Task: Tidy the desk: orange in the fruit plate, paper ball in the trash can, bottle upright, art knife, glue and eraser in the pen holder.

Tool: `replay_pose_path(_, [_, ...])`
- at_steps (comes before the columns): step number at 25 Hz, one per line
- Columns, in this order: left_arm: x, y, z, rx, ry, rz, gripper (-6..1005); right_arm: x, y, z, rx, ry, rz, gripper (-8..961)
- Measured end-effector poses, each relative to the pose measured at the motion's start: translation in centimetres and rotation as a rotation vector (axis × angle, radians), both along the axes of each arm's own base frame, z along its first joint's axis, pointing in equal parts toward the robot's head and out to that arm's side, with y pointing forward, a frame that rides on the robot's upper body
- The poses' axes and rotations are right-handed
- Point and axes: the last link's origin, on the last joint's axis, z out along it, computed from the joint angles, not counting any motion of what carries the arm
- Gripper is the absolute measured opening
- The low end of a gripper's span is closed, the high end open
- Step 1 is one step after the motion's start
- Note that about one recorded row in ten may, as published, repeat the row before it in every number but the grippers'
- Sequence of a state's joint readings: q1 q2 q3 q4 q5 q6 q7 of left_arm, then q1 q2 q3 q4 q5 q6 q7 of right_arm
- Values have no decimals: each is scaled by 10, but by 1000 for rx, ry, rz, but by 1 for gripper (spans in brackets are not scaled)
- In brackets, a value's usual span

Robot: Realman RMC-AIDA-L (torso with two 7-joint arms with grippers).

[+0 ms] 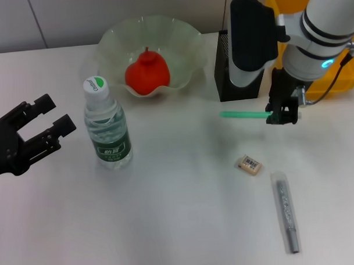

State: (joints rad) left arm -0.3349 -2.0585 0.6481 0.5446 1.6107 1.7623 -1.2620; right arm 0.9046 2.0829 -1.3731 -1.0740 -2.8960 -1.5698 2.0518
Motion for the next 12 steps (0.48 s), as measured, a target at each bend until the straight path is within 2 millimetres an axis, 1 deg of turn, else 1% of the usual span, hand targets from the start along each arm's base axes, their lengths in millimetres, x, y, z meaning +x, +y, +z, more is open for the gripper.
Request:
replay_pose_path(7, [-2, 0, 2, -2, 3, 3, 786, -13, 7, 5, 39, -14, 21, 168])
replay_pose_path(12, [-1, 1, 4, -2, 6, 1, 786, -29, 12, 9, 34, -28, 82, 167])
